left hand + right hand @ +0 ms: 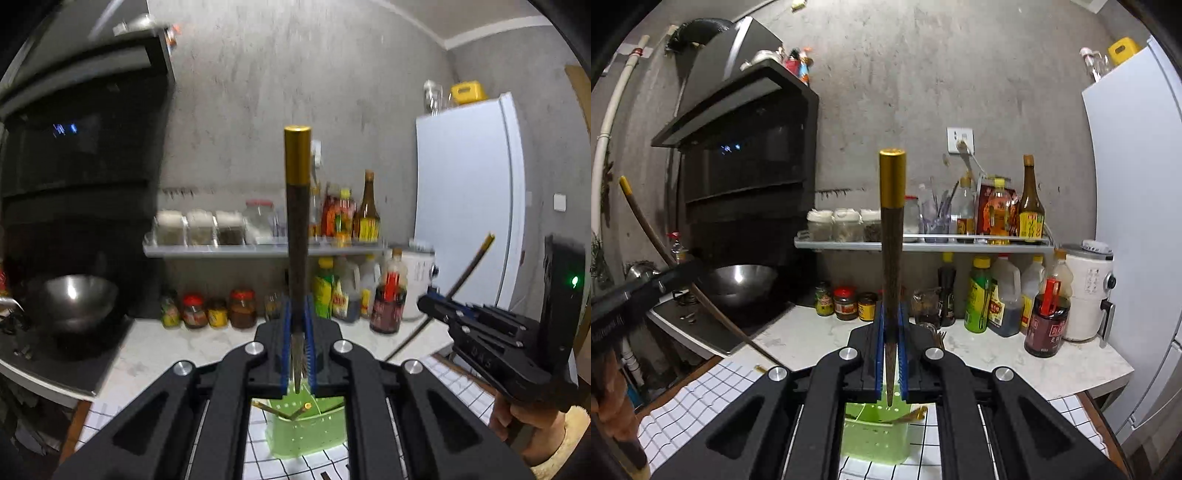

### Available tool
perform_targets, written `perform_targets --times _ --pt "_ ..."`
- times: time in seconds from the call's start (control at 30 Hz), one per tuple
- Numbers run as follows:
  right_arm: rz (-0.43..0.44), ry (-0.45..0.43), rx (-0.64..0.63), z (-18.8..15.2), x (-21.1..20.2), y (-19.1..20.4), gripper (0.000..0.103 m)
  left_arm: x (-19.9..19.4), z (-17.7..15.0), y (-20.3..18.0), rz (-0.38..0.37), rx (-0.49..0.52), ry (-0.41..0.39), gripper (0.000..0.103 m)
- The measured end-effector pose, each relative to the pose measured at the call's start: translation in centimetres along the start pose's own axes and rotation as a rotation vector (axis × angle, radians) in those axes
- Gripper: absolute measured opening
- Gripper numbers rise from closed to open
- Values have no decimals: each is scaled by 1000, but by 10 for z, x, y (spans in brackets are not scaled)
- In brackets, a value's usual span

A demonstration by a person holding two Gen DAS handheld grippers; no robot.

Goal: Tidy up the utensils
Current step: 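Lower both chopsticks into the green holder and open both tools, then close the right tool on a chopstick while the left tool grasps another chopstick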

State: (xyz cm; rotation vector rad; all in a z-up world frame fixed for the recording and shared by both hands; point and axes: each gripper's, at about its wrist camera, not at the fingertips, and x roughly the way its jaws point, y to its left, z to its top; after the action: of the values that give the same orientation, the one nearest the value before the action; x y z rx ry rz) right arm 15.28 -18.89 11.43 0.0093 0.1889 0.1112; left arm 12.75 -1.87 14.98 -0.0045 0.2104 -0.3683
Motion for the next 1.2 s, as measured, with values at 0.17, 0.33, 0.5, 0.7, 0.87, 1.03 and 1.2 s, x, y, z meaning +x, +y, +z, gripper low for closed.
perform_targets --times 0.17,0.33,0.5,0.7,0.87,1.03,1.2 --pt "-11 100 9 -23 44 -5 7 55 -27 6 0 -18 126 6" --pt "-33 160 -3 -37 64 -5 9 85 -46 17 28 -45 211 7" --pt "-42 144 0 -34 50 -9 39 74 -39 18 29 -45 171 37" --pt "-39 122 2 -35 -8 -11 39 21 -29 8 62 -23 101 38" --pt "-39 248 3 -84 -52 -9 41 -21 -75 5 172 -14 217 41" --pt "-22 441 9 -166 -84 -4 41 -36 -169 0 138 -45 513 41" --pt "-16 584 57 -230 -105 0 40 -45 -238 -7 94 -100 695 41"
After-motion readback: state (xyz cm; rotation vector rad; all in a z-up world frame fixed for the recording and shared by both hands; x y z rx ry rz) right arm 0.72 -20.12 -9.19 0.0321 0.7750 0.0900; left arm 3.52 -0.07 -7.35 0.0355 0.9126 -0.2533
